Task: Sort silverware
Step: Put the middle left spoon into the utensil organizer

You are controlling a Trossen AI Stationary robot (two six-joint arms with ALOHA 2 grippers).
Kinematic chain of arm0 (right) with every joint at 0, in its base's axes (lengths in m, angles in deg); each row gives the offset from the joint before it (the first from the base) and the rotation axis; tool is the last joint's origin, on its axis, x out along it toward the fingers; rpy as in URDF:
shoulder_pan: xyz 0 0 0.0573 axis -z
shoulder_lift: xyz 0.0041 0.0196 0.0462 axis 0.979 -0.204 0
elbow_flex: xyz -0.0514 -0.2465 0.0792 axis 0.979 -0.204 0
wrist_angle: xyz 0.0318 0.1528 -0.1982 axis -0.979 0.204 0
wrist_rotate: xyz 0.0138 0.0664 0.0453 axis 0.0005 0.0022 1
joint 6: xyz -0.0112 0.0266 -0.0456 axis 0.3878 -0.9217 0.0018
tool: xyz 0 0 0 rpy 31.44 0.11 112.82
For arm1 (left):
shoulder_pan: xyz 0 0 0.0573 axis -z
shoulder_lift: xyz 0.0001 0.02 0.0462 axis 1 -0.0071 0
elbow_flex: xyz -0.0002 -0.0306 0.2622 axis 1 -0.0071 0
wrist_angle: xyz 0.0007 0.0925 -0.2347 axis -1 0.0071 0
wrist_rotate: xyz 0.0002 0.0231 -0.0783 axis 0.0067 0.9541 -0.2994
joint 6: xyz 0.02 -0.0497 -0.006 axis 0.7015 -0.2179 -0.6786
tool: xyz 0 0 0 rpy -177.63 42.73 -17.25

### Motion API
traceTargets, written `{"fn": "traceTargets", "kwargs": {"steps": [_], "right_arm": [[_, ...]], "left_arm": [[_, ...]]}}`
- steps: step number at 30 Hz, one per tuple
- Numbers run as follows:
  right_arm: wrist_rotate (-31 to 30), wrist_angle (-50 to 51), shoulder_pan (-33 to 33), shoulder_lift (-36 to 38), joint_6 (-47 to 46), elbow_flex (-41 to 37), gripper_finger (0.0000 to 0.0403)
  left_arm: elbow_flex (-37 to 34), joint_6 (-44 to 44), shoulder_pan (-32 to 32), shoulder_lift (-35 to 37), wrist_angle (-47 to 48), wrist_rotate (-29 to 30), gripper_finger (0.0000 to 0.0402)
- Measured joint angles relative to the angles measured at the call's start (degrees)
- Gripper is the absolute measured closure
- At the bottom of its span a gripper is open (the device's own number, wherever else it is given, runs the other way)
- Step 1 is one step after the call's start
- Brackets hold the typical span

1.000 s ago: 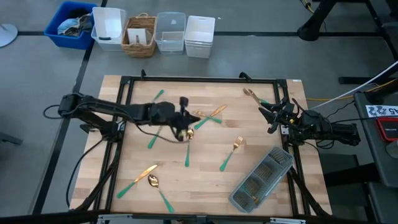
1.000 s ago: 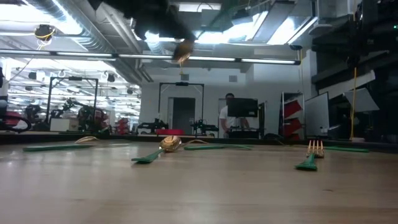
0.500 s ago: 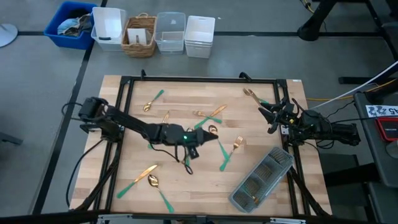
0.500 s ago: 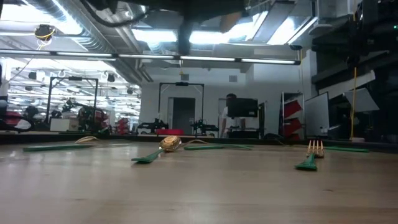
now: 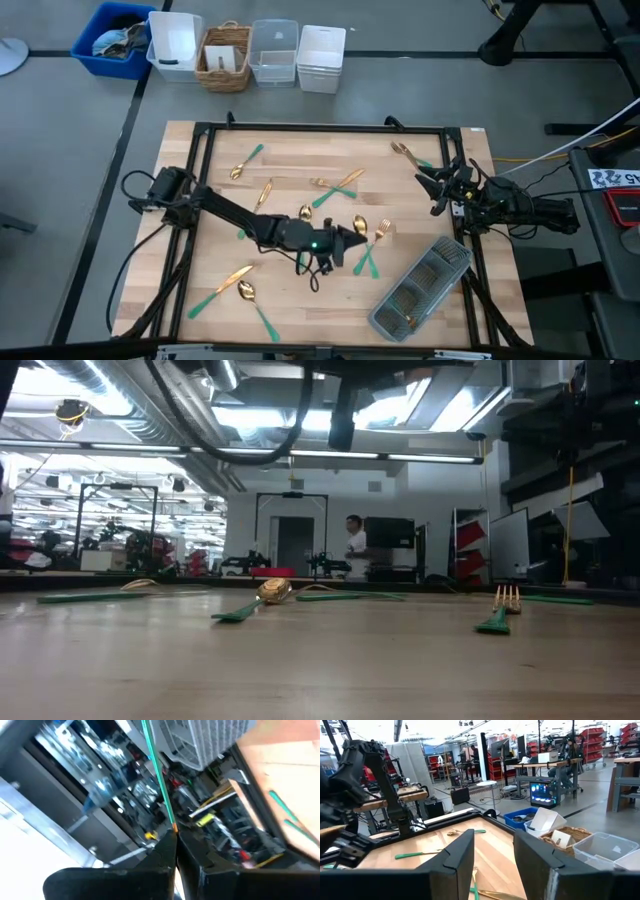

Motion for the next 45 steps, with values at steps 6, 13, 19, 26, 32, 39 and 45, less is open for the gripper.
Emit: {"fn": "traceTargets", "kwargs": {"steps": [6,13,19,26,32,39,45], "right_arm": [[0.0,0.1,0.0,0.0,0.0,0.0,0.0265],[0.0,0.4,0.0,0.0,0.0,0.0,0.0265],[0.0,0.4,0.0,0.0,0.0,0.0,0.0265],[0.0,0.4,0.0,0.0,-0.1,0.0,0.0265],[0.0,0.4,0.0,0.0,-0.1,0.0,0.0265],[0.1,0.4,0.0,0.0,-0.1,0.0,0.0265],[0.1,0.4,0.0,0.0,-0.1,0.0,0.0265]], "left_arm": [[2.1,6.5,2.5,-1.9,-2.4,-0.3,0.0401],[7.8,9.2,4.8,-6.5,-2.2,-3.9,0.0401],[12.2,10.2,5.4,-10.1,-2.2,-6.2,0.0401],[15.0,11.4,5.5,-12.0,-1.4,-10.0,0.0401],[16.9,12.2,4.9,-14.5,-0.4,-14.2,0.0401],[19.1,13.6,4.1,-15.7,-0.7,-15.8,0.0401],[19.2,13.5,3.4,-15.8,3.3,-20.2,0.0401]]}}
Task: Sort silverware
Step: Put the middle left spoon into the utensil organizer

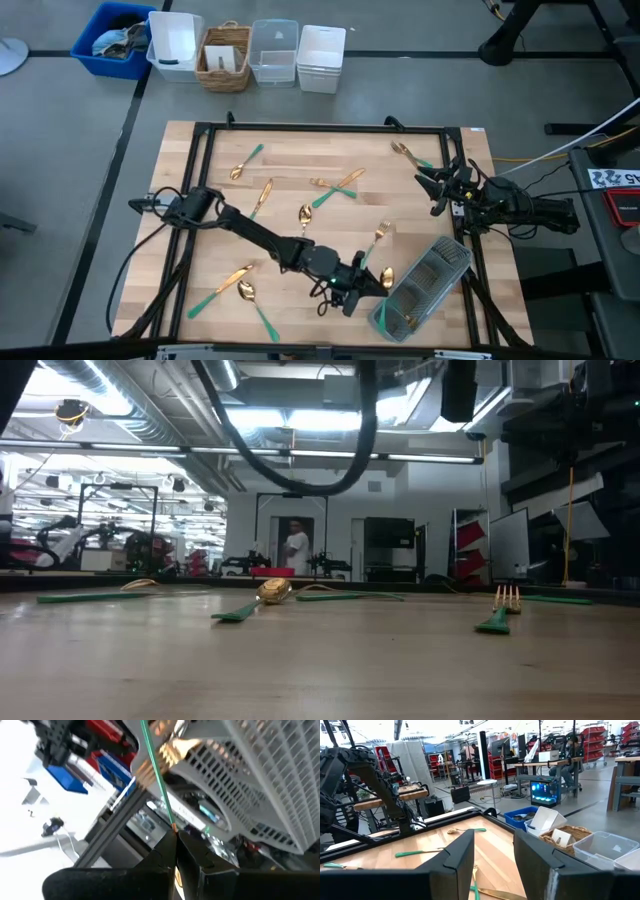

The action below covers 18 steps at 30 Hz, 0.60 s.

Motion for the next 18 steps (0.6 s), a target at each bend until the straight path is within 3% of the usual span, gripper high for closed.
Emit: {"fn": "traceTargets", "kwargs": {"steps": [5,18], "right_arm": [[0.0,0.0,0.0,0.0,0.0,0.0,0.0265],[0.3,0.0,0.0,0.0,0.0,0.0,0.0265]], "left_arm": [[0.0,2.8,-0.2,-0.4,0.3,-3.8,0.0401],[1.0,2.8,-2.7,-0.3,-6.3,-3.9,0.0401]]}}
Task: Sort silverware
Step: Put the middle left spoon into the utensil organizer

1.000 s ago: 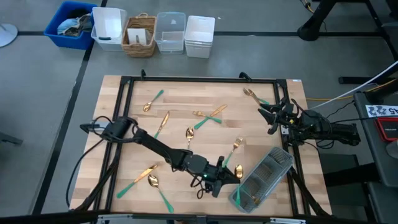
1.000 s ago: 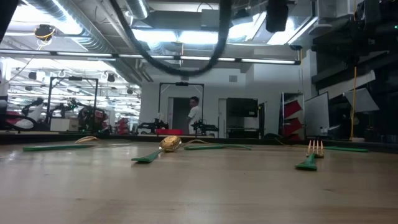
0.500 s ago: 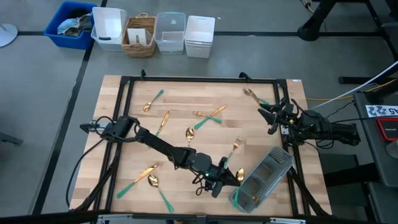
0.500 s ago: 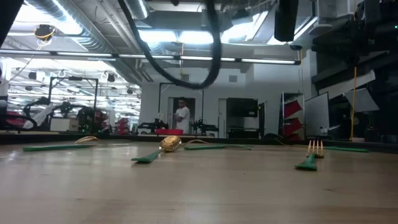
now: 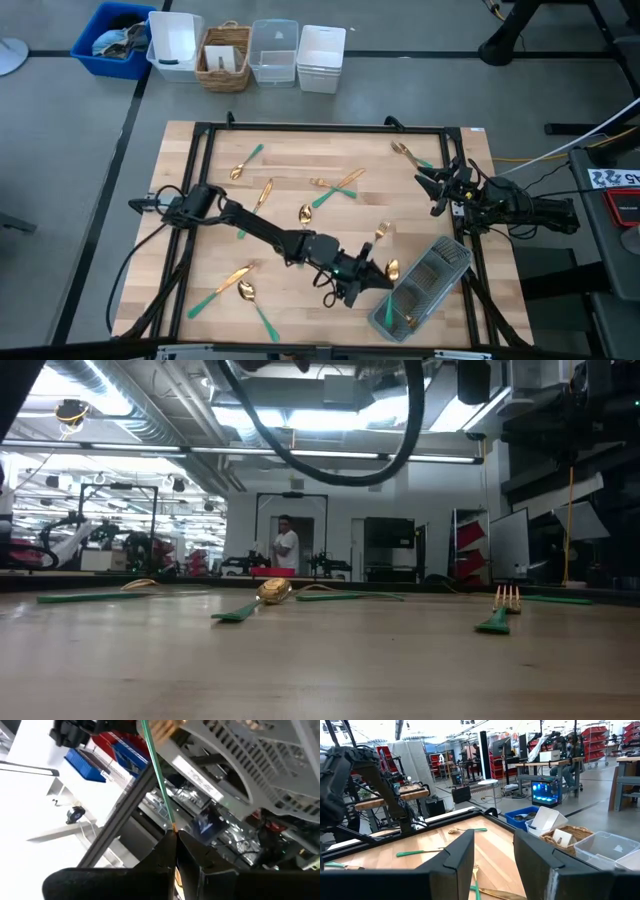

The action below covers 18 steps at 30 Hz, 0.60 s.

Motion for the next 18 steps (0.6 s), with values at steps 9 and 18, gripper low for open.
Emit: {"fn": "traceTargets", "kwargs": {"steps": [9,18], "right_arm": [[0.0,0.0,0.0,0.0,0.0,0.0,0.0265],[0.0,0.0,0.0,0.0,0.0,0.0,0.0265]], "left_arm": [[0.1,0.0,-1.4,0.0,5.1,-0.5,0.0401],[0.1,0.3,-1.7,-1.4,7.4,-5.8,0.0401]]}}
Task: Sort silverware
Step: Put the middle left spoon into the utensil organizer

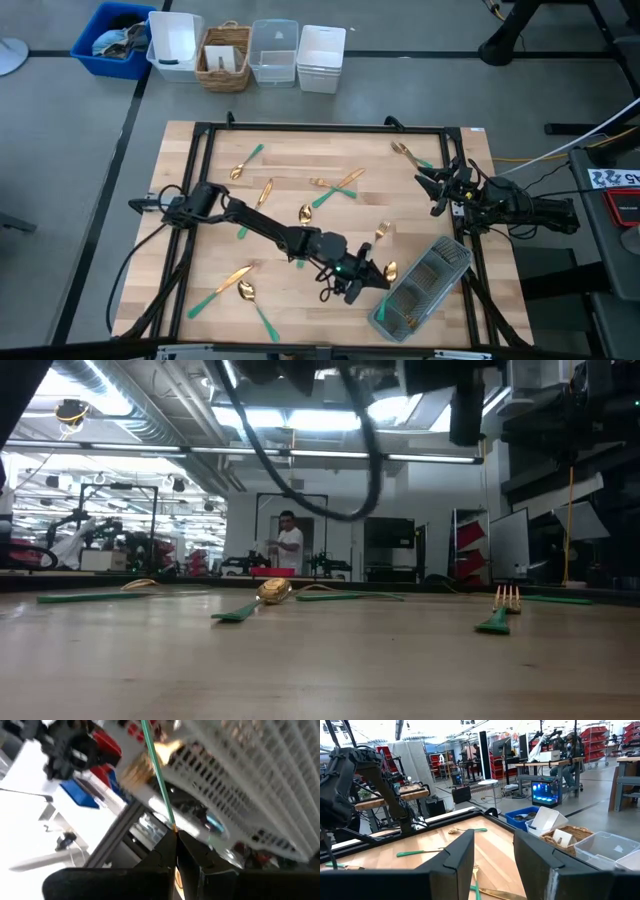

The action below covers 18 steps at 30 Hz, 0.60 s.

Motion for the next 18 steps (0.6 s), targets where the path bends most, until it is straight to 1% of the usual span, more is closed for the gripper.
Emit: {"fn": "traceTargets", "kwargs": {"steps": [6,13,18], "right_arm": [[0.0,0.1,0.0,0.0,0.0,0.0,0.0265],[0.0,0.1,0.0,0.0,0.0,0.0,0.0265],[0.0,0.2,0.0,0.0,0.0,0.0,0.0265]], "left_arm": [[0.0,2.2,0.0,-1.3,1.4,-0.6,0.0401],[0.0,1.1,0.3,-1.3,0.0,-3.9,0.0401],[0.0,0.7,0.7,-1.3,3.5,-5.1,0.0392]]}}
